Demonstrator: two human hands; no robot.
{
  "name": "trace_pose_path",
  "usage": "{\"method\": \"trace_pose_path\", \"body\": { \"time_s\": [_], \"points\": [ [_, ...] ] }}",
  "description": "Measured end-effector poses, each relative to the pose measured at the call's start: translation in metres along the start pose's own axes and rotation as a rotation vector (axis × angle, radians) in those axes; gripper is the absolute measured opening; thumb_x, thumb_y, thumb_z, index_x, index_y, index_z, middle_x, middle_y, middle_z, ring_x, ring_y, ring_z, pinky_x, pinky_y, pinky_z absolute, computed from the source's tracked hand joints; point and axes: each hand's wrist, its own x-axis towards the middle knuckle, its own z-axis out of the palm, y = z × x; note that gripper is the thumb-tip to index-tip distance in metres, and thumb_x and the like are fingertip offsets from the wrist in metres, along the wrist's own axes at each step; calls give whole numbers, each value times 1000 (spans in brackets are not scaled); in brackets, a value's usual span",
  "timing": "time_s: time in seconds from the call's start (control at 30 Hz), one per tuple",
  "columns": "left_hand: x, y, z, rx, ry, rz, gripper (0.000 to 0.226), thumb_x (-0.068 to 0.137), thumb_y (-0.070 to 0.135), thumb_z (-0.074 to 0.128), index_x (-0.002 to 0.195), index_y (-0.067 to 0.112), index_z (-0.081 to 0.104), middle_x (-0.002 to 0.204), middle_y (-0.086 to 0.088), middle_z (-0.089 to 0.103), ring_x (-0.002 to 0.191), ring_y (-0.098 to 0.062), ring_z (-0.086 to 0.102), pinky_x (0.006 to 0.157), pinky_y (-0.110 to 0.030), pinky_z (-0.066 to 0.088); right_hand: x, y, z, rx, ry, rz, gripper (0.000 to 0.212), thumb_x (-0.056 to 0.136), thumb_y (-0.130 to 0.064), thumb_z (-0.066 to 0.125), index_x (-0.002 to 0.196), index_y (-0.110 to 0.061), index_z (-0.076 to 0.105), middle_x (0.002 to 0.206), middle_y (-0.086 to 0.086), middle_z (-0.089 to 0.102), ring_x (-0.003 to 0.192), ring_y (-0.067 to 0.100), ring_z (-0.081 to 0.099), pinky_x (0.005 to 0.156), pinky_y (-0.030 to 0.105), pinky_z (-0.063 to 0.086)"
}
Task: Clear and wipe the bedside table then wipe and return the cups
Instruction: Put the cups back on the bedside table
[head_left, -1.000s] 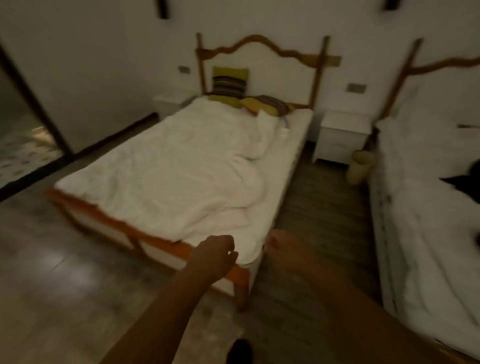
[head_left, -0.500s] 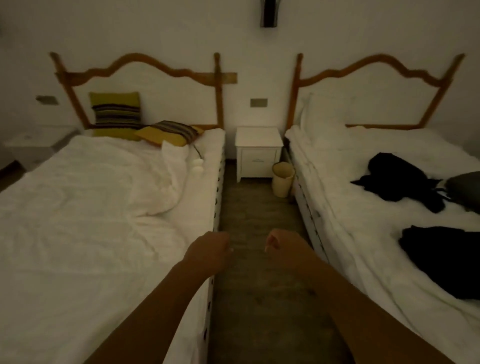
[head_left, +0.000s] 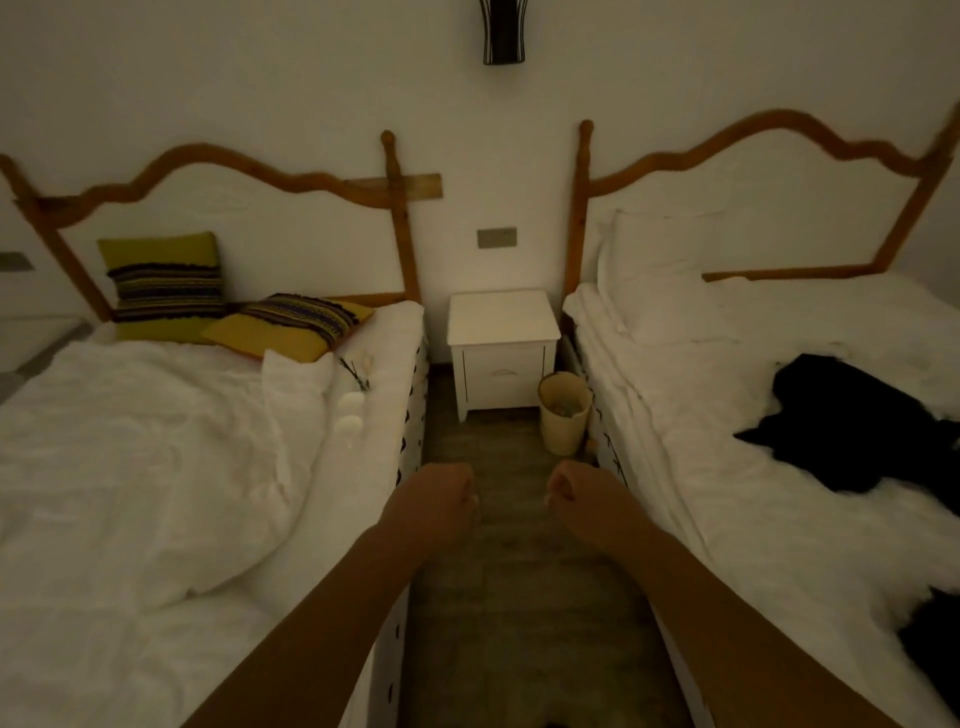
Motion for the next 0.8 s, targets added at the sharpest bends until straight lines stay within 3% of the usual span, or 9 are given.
{"method": "trace_pose_path", "body": {
  "time_s": [0.1,0.23,0.3,0.4,0.53,0.63,0.8],
  "points": [
    [76,8,-12,-7,-16,-27,14,96,31,50,94,19,55,88,2,55,85,-14,56,76,-23,44,69,14,-34,-14,10,-6,19,96,-29,55,105,-13,59,99,7,64,90,19,60,77,30,50],
    [163,13,-36,14,-17,1,16,97,30,50,103,16,56,94,-1,57,88,-14,55,85,-27,47,151,24,-76,-23,28,-41,14,98,-26,53,103,-14,58,88,-2,56,75,7,49,60,13,36],
    [208,11,-44,20,-17,16,15,97,29,50,103,16,55,92,0,55,86,-13,54,84,-27,47,195,27,-89,-22,40,-41,14,98,-25,53,105,-14,58,85,-4,54,72,5,47,60,12,35],
    [265,1,-51,15,-21,14,18,97,30,49,106,17,55,96,-2,59,90,-16,58,86,-29,50,252,27,-103,10,35,-24,12,96,-28,54,104,-19,57,81,-6,55,72,8,52,67,22,46],
    [350,-27,-60,-1,6,32,18,97,31,48,107,18,56,94,3,54,88,-13,54,82,-26,47,340,17,-115,-39,60,7,11,93,-34,55,96,-24,58,94,3,63,91,24,63,86,41,54],
    [417,-55,-69,-37,53,41,13,96,30,48,100,19,55,87,5,53,86,-15,56,75,-26,45,412,12,-119,-37,89,14,20,83,-49,44,87,-34,56,87,2,66,84,24,64,81,45,56],
    [512,-96,-97,-68,69,44,18,95,33,50,109,21,54,97,4,55,87,-12,52,82,-26,48,502,-18,-138,-17,47,83,21,78,-40,44,95,-31,54,84,-4,67,80,20,67,78,43,57]
  ]
}}
